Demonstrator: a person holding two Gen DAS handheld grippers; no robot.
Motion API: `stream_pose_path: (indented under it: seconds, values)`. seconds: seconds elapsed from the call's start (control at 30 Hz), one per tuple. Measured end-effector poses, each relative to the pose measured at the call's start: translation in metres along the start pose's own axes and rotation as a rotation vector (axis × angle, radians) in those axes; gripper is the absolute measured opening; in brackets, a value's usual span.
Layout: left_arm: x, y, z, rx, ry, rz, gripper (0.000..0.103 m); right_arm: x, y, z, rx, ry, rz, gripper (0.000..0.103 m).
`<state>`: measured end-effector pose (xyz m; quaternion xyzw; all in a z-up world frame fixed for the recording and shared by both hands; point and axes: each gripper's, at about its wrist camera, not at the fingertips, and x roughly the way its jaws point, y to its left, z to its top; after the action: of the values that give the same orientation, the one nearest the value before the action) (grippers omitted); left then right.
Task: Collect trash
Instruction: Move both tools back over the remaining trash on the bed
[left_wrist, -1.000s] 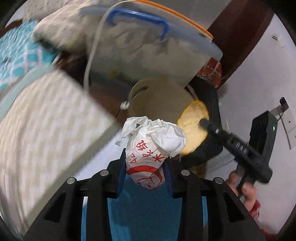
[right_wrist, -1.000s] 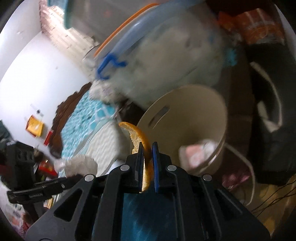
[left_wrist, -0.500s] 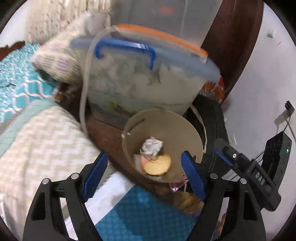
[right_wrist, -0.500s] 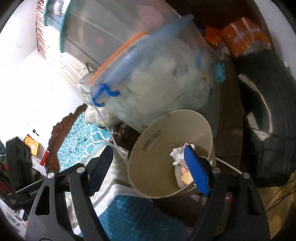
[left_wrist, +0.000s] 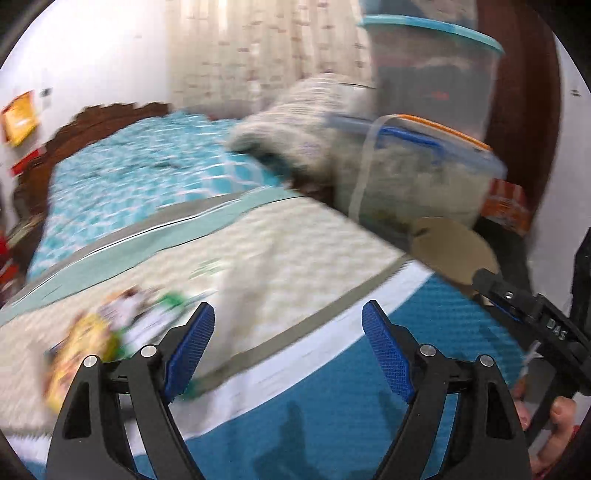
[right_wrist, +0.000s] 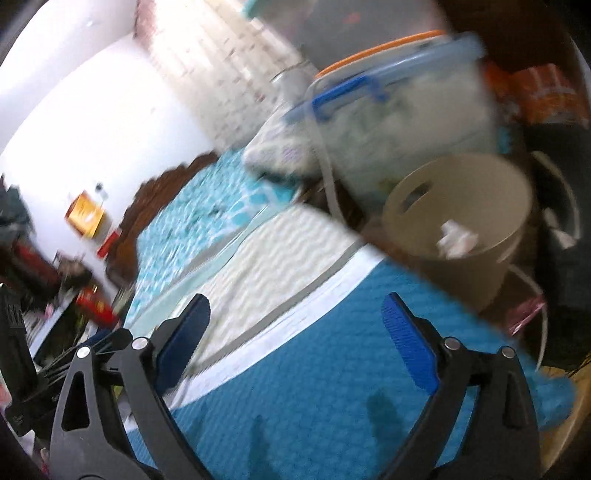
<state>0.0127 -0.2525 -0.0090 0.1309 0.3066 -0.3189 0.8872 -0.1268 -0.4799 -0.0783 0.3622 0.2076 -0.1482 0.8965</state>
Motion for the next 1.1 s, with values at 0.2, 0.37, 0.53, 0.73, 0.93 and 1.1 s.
stream_pose_path:
  seconds: [0.2,0.37,0.53,0.73,0.93,1.1]
  values:
    - [-0.033,0.064,-0.036,-0.117,0.012,0.105,0.078,0.009,0.053,-0.032,-0.066,0.081,0.044,0.094]
    - [-0.056,0.102,-0.062,-0.173,0.005,0.176,0.078,0.005,0.093,-0.05,-0.139,0.112,0.077,0.095]
    - [-0.072,0.133,-0.081,-0.228,-0.002,0.216,0.078,0.004,0.125,-0.066,-0.186,0.15,0.099,0.095]
    - [-0.085,0.157,-0.1,-0.276,-0.006,0.265,0.079,0.006,0.15,-0.08,-0.237,0.184,0.116,0.095]
    - [-0.09,0.179,-0.114,-0.321,0.005,0.302,0.079,0.007,0.166,-0.092,-0.269,0.215,0.125,0.095]
    - [-0.092,0.192,-0.124,-0.338,0.006,0.34,0.079,0.01,0.173,-0.096,-0.277,0.231,0.126,0.095]
